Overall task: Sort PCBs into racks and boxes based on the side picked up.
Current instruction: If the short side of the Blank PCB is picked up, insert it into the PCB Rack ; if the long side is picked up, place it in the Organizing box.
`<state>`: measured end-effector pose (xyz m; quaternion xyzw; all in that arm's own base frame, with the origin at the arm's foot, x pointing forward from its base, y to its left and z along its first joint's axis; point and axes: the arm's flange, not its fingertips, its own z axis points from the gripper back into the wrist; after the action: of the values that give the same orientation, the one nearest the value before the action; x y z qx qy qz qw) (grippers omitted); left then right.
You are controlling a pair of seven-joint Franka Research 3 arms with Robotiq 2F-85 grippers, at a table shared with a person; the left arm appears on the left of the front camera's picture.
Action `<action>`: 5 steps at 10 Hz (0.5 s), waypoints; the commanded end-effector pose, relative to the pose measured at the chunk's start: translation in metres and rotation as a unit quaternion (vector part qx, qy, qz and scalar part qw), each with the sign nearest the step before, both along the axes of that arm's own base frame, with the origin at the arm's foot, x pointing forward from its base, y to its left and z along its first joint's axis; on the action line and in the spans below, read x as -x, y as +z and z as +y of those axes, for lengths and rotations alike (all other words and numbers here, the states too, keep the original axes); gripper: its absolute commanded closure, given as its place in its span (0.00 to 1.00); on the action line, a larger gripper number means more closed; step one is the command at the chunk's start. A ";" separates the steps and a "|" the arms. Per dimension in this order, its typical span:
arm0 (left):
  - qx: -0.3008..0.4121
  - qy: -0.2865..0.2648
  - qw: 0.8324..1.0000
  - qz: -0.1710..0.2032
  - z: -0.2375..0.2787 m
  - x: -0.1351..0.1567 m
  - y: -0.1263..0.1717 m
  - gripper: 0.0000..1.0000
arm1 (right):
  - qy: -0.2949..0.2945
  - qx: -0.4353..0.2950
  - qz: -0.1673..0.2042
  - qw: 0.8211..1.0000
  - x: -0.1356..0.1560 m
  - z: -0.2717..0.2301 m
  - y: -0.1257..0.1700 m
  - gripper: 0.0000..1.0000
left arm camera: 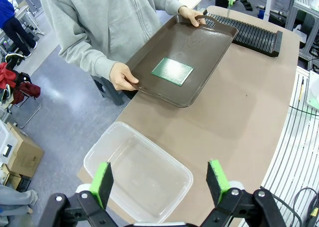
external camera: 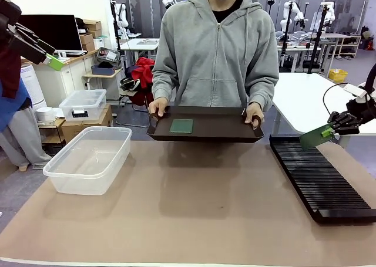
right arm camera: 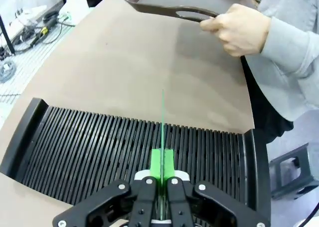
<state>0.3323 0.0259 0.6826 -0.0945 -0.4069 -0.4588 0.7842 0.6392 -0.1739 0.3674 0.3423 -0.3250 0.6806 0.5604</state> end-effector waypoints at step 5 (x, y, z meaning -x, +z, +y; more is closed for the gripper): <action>0.001 0.001 1.000 0.001 0.001 0.000 -0.001 0.00 | 0.006 0.000 -0.019 1.000 -0.002 0.005 0.000 0.98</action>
<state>0.3323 0.0259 0.6826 -0.0944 -0.4069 -0.4588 0.7842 0.6395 -0.1695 0.3696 0.3301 -0.3343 0.6894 0.5513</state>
